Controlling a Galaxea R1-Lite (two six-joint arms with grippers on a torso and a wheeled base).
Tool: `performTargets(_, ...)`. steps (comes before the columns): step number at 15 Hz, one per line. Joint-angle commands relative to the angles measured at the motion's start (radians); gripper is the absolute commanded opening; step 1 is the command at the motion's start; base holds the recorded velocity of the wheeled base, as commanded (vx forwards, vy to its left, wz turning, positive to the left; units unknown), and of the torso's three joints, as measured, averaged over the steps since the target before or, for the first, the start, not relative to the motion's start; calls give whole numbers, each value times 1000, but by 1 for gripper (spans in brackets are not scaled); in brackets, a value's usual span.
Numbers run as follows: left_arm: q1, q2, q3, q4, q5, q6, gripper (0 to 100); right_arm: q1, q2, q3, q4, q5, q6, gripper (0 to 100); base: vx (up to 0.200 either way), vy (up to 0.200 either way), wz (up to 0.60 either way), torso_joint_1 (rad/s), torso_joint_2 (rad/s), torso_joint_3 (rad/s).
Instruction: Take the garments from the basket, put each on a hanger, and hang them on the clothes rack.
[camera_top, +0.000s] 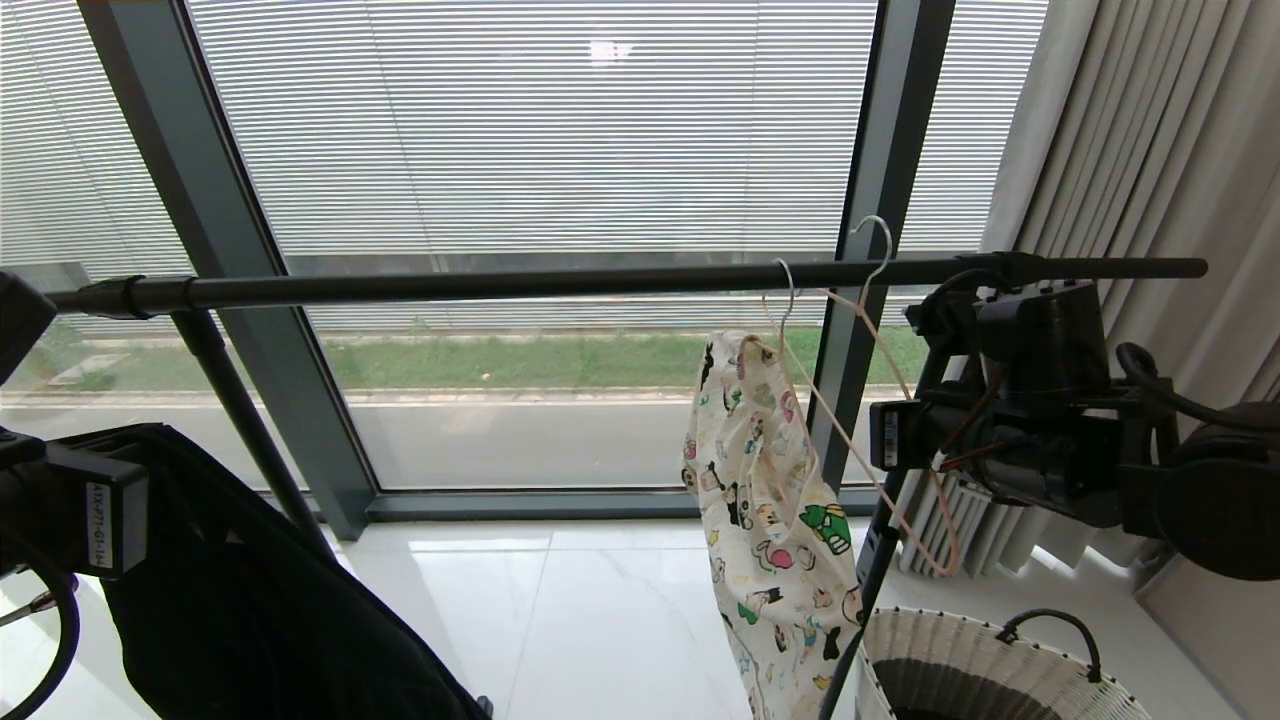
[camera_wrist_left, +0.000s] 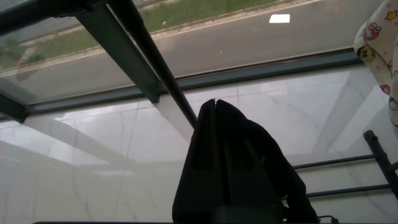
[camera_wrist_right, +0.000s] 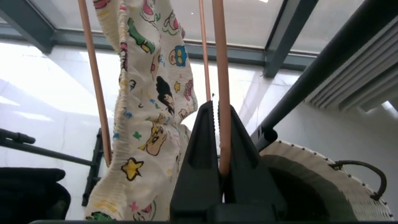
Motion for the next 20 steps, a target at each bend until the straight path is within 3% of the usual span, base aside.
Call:
performTargets(1, 0, -9, 2, 0, 1, 0, 0, 2, -46, 75, -56, -39, -1, 0, 0, 0, 0, 0, 0, 0)
performTargets(4, 0, -11, 2, 0, 1, 0, 0, 27, -74, 179, -199, -85, -7, 0, 0, 0, 0, 0, 0, 0)
performTargets(11, 0, -11, 0, 0, 1, 1, 0, 48, -164, 263, -205, -94, -10, 0, 0, 0, 0, 0, 0, 0)
performTargets(14, 0, -12, 0, 0, 1, 1, 0, 48, -186, 316, -205, -94, -10, 0, -200, 0, 0, 6, 4, 10)
performTargets(20, 0, -11, 0, 0, 1, 0, 0, 48, -189, 322, -205, -94, -10, 0, -200, 0, 0, -2, 2, 3)
